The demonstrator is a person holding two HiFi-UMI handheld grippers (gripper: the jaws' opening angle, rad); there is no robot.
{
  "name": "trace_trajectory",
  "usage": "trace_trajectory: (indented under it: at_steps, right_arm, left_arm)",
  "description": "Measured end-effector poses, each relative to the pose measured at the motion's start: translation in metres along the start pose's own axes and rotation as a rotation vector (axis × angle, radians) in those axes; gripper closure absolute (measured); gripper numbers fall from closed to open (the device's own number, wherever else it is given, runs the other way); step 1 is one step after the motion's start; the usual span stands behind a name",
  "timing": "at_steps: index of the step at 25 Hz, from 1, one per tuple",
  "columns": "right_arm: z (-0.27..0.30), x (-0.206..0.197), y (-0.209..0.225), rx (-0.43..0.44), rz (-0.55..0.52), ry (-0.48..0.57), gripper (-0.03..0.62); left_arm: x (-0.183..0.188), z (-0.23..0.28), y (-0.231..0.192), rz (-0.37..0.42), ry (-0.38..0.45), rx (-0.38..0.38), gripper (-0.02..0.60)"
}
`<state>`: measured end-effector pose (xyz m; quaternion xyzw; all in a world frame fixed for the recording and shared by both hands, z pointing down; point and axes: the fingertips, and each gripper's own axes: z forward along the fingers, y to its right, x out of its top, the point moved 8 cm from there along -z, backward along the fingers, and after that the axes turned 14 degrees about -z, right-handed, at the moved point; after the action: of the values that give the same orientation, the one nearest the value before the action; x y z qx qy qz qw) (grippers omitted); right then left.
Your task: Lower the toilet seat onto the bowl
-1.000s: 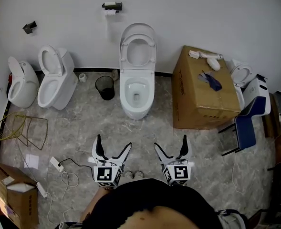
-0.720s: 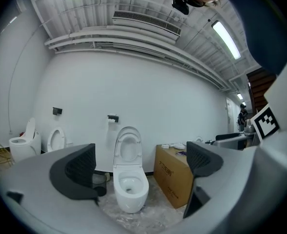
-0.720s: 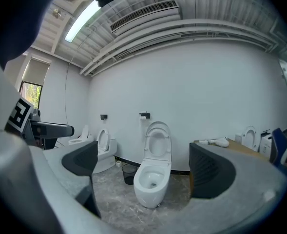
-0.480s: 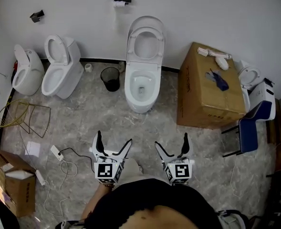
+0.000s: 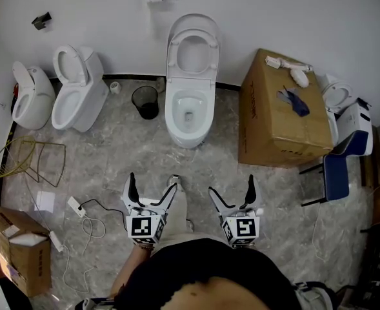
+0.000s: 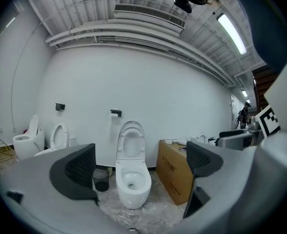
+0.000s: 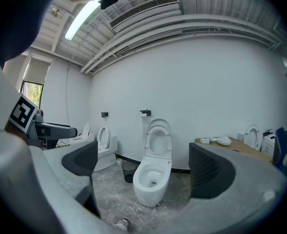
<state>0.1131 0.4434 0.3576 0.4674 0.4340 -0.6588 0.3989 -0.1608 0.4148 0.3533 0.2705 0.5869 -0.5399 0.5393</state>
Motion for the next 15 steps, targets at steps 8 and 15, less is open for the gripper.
trace_trajectory:
  at_steps: [8, 15]
  right_arm:
    - [0.041, 0.009, 0.014, -0.021, 0.003, -0.001, 0.029]
    - [0.097, 0.024, 0.025, -0.036, 0.001, -0.008, 0.029]
  left_arm:
    - [0.012, 0.045, -0.016, 0.008, 0.004, -0.017, 0.031]
    - [0.028, 0.098, -0.039, 0.013, 0.000, -0.035, 0.031]
